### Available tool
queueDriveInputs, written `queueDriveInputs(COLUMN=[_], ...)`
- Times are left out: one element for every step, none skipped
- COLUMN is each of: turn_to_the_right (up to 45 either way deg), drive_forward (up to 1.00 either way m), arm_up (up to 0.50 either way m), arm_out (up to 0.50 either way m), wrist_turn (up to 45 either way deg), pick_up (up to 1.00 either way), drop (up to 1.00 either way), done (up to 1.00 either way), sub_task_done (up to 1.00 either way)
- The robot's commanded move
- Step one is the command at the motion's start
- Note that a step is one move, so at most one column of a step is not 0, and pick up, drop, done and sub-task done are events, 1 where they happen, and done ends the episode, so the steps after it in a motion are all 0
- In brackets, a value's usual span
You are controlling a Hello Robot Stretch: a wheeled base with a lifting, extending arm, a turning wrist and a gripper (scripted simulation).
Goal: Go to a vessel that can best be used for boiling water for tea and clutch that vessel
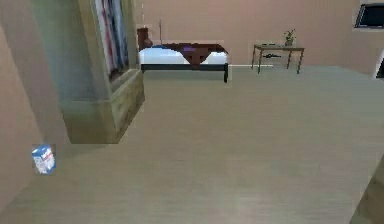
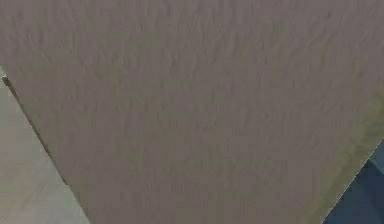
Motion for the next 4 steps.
queueDriveInputs(turn_to_the_right=[0.0,45.0,0.0,0.0], drive_forward=[0.7,0.0,1.0,1.0], arm_up=[0.0,0.0,0.0,0.0], arm_out=[0.0,0.0,0.0,0.0], wrist_turn=[0.0,0.0,0.0,0.0], pick_up=[0.0,0.0,0.0,0.0], drop=[0.0,0.0,0.0,0.0], done=[0.0,0.0,0.0,0.0], sub_task_done=[0.0,0.0,0.0,0.0])
